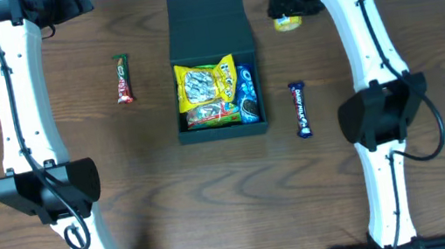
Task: Pack container
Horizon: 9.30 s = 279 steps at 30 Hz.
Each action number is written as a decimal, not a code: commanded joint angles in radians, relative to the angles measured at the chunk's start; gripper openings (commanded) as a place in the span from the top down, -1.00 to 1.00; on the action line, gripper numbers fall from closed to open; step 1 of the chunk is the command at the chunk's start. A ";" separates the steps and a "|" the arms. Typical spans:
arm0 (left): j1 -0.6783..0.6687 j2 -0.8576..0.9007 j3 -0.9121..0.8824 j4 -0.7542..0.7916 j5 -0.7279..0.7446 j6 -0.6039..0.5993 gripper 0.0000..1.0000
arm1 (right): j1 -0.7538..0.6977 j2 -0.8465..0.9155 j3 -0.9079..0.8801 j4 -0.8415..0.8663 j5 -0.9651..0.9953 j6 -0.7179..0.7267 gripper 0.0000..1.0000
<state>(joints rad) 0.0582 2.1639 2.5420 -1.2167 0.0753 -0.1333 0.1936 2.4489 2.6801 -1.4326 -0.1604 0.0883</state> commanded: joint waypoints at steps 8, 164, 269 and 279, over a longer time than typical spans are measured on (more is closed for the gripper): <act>0.022 0.007 0.005 0.029 -0.008 0.045 -0.90 | 0.229 -0.006 0.049 -0.183 -0.204 -0.527 0.73; -0.677 0.024 -0.348 -0.007 0.052 -0.432 0.88 | -0.322 -0.066 0.061 -0.044 0.033 0.083 -0.98; -0.061 -0.077 -0.167 0.045 -0.030 -0.269 -0.90 | 0.221 -0.098 -0.479 0.097 0.090 0.369 0.78; -0.061 -0.077 -0.167 0.043 -0.030 -0.268 -0.90 | 0.221 -0.098 -0.568 0.198 0.090 0.347 -0.05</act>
<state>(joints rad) -0.0036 2.1017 2.3569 -1.1709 0.0460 -0.4175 0.4091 2.3627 2.1204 -1.2453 -0.0933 0.4416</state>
